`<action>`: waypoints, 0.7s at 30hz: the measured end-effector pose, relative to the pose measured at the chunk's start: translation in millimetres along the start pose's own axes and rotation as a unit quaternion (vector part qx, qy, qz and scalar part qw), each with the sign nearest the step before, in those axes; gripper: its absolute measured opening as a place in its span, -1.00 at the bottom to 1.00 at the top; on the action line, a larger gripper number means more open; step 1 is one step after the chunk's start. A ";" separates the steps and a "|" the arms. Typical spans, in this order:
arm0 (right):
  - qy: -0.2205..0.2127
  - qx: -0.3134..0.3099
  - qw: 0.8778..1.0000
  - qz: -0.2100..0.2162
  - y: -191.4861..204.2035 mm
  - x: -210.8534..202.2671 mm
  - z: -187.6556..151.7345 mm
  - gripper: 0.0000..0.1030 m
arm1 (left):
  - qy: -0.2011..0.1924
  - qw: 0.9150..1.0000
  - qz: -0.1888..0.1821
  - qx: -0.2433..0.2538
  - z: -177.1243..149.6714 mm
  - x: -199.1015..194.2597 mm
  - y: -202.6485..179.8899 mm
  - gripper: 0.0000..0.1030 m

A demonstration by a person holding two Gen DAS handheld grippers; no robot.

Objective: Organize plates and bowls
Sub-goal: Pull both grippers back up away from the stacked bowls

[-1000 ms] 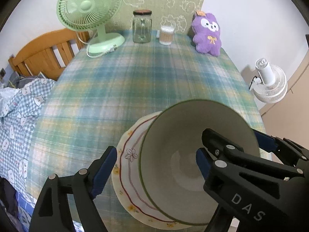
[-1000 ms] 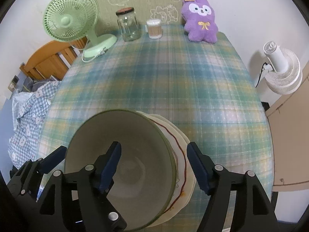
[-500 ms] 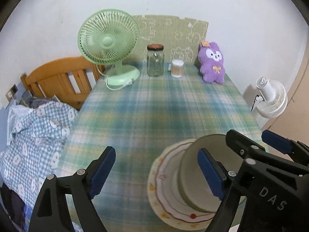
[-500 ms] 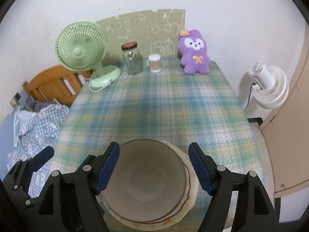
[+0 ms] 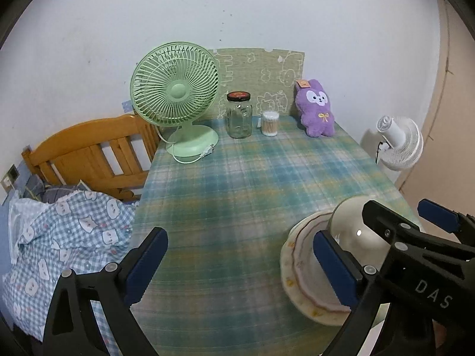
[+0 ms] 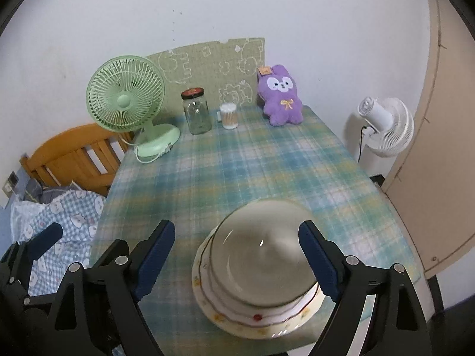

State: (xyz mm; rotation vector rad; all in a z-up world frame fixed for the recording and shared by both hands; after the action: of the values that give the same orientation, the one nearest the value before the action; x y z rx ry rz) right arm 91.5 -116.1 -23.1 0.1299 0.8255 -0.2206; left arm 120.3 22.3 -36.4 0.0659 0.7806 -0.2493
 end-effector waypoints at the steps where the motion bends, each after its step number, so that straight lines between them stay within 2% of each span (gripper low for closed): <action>1: -0.001 0.002 1.000 -0.002 1.5 -1.4 -2.6 0.70 | -0.002 1.000 0.001 0.000 -2.8 -2.1 3.7 0.93; 5: -0.014 -0.010 1.000 -0.013 6.7 -6.3 -10.4 0.70 | -0.008 1.000 0.010 0.000 -13.8 -8.6 17.3 0.93; 14: -0.058 -0.024 0.998 0.002 6.3 -14.6 -39.8 0.71 | -0.039 0.999 0.025 -0.017 -43.8 -21.1 27.1 0.93; 21: -0.086 -0.019 0.996 0.014 -7.0 -16.9 -70.6 0.80 | -0.069 0.997 0.039 -0.022 -74.7 -30.9 23.2 0.94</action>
State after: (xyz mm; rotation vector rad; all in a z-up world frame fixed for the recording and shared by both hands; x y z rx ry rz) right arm 28.3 -106.3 -58.3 0.0853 0.6554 -0.1878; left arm 53.6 62.1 -68.4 0.0364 0.6444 -0.1611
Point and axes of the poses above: each gripper's, at about its wrist camera, not at the fingertips, and x roughly the way its jaws point, y to its left, z to its top, the point moved 5 cm from there along x, roughly the way its jaws point, and after that the axes turned 4 degrees about -z, right-handed, at the moved point
